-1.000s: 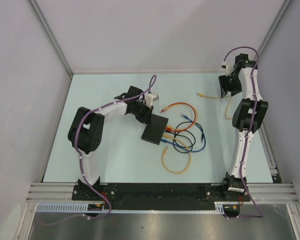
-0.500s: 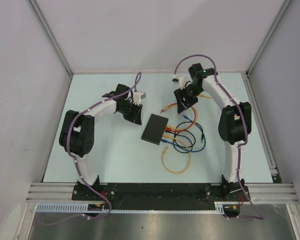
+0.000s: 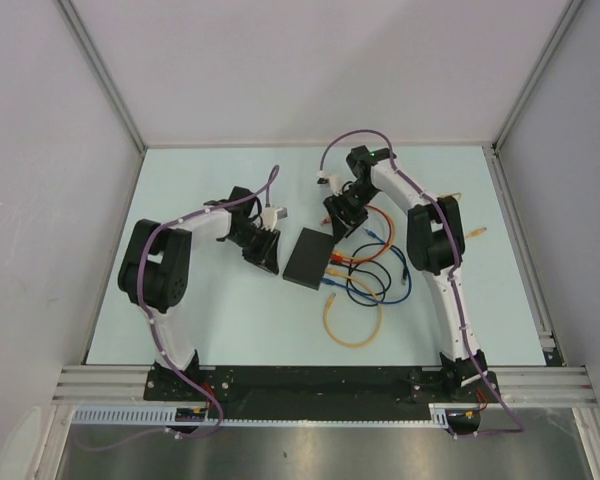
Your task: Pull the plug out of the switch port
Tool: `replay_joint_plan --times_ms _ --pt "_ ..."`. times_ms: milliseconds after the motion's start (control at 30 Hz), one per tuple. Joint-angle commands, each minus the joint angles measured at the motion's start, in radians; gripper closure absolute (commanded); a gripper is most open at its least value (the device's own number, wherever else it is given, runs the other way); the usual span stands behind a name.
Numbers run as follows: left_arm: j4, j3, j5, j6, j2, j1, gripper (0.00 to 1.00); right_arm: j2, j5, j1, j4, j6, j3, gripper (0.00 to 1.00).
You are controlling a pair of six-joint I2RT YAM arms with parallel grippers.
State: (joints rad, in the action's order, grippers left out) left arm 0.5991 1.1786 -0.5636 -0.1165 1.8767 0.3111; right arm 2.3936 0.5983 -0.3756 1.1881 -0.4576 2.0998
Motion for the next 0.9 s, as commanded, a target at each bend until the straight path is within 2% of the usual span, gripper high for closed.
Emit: replay_joint_plan --times_ms 0,167,267,367,467,567,633,667,700,733,867 --pt "0.051 -0.037 -0.051 -0.043 -0.082 -0.003 0.69 0.074 0.069 -0.048 0.053 -0.038 0.15 0.42" --pt "0.01 -0.12 -0.047 -0.037 -0.148 -0.003 0.69 0.148 0.1 -0.082 0.031 -0.02 0.227 0.42" --pt "0.011 -0.119 -0.044 -0.035 -0.14 -0.001 0.7 0.188 0.124 -0.105 -0.013 0.016 0.291 0.42" --pt "0.027 -0.102 -0.036 -0.04 -0.131 -0.003 0.7 0.207 0.075 -0.131 -0.038 0.031 0.399 0.41" --pt "0.025 -0.097 -0.019 -0.046 -0.14 -0.003 0.7 0.127 0.035 -0.125 -0.084 0.037 0.382 0.4" --pt "0.019 -0.091 -0.006 -0.051 -0.157 -0.003 0.71 0.058 -0.084 -0.108 -0.125 0.082 0.293 0.41" --pt "0.005 -0.08 0.016 -0.046 -0.16 -0.003 0.73 -0.008 -0.138 -0.094 -0.133 0.117 0.205 0.48" --pt "-0.002 -0.077 0.045 -0.038 -0.162 -0.003 0.75 -0.026 -0.196 -0.08 -0.134 0.128 0.171 0.55" --pt "-0.007 -0.071 0.051 -0.037 -0.162 -0.004 0.85 -0.071 -0.206 -0.074 -0.134 0.128 0.139 0.83" --pt "-0.013 -0.059 0.05 -0.04 -0.154 -0.004 0.9 -0.089 -0.215 -0.066 -0.137 0.125 0.065 0.99" --pt "-0.022 -0.027 0.019 -0.015 -0.114 -0.003 1.0 -0.142 -0.252 -0.043 -0.13 0.102 -0.044 1.0"
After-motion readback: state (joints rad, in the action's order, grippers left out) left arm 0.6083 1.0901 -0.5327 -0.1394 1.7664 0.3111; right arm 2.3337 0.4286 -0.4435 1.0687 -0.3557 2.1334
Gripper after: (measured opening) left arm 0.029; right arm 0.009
